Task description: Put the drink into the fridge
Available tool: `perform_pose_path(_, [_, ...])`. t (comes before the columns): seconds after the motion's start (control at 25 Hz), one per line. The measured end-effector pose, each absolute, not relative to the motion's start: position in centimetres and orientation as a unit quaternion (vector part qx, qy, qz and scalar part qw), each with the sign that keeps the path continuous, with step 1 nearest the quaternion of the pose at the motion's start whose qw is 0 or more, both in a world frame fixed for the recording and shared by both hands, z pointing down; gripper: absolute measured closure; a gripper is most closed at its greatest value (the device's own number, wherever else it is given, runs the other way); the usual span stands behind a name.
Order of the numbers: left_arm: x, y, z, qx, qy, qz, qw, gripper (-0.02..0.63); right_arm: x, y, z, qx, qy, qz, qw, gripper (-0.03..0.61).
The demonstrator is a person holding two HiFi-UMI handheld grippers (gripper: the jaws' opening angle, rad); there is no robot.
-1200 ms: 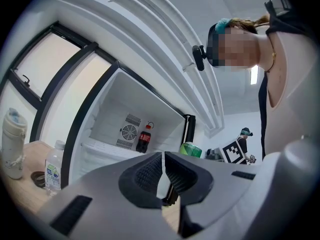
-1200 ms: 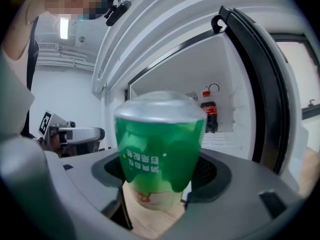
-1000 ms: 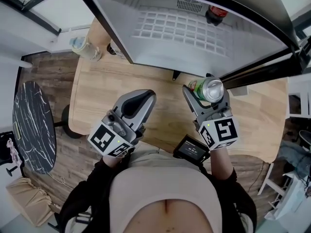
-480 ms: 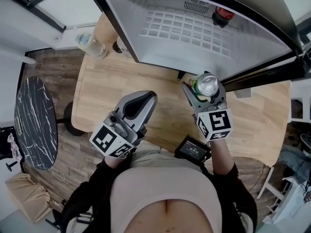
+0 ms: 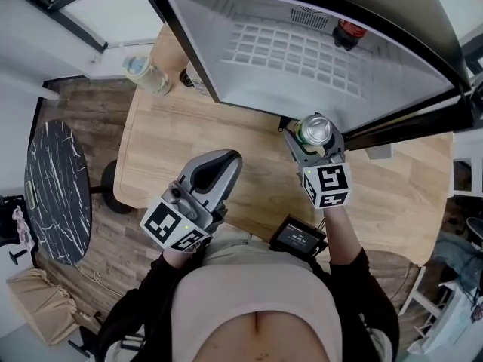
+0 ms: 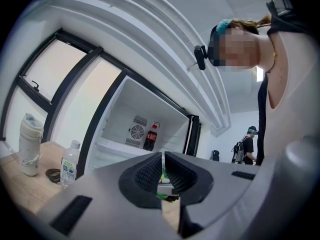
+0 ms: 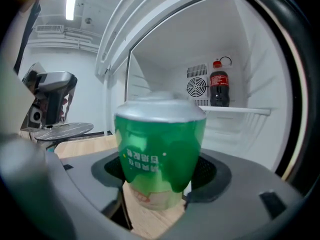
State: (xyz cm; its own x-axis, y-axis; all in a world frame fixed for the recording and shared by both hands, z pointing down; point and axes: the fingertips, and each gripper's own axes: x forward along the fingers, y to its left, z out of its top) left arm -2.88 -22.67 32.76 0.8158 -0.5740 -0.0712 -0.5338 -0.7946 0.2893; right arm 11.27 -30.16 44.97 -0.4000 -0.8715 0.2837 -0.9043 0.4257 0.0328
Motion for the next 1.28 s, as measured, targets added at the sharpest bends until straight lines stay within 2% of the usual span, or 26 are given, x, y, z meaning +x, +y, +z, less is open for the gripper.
perform_pose_path(1.28, [-3.4, -22.4, 33.8, 0.938, -0.312, -0.061, 0.138, 0.591, 12.8, -37.2, 48.9, 0.546, -0.822, 0.094, 0.131, 0.224])
